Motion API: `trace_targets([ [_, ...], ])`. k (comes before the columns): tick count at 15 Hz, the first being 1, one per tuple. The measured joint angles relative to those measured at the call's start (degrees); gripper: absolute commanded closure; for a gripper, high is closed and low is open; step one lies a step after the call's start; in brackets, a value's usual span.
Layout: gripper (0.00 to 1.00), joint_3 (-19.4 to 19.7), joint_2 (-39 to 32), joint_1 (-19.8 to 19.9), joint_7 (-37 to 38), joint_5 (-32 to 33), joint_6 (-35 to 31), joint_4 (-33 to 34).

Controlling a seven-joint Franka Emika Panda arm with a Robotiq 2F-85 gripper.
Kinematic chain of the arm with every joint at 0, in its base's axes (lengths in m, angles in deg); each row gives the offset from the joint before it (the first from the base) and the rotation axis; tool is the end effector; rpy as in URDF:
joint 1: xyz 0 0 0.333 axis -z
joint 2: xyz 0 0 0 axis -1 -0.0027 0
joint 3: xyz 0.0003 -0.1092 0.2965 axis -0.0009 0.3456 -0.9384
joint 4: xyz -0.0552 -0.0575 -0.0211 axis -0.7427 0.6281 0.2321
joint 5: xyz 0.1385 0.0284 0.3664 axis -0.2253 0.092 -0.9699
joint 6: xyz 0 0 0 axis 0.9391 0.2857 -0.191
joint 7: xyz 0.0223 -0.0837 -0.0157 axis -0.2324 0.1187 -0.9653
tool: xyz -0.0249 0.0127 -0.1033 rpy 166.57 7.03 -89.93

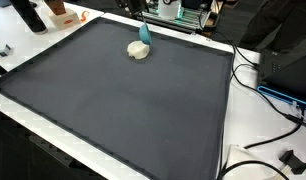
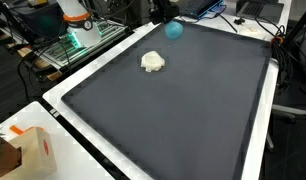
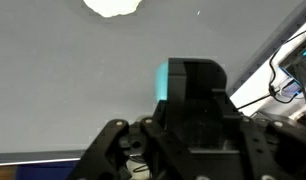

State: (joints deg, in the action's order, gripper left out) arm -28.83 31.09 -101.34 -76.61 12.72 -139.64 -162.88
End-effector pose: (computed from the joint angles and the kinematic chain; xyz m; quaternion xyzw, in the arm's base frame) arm 0.4597 -0.0101 0.3618 -0.9308 -0.2345 -0.1776 0.2171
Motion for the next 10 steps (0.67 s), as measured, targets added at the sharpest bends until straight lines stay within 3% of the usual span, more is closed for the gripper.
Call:
trace_targets([
  [10,0.75,-1.77,-7.46,9.43,-4.85,-7.38,12.73,3.91],
])
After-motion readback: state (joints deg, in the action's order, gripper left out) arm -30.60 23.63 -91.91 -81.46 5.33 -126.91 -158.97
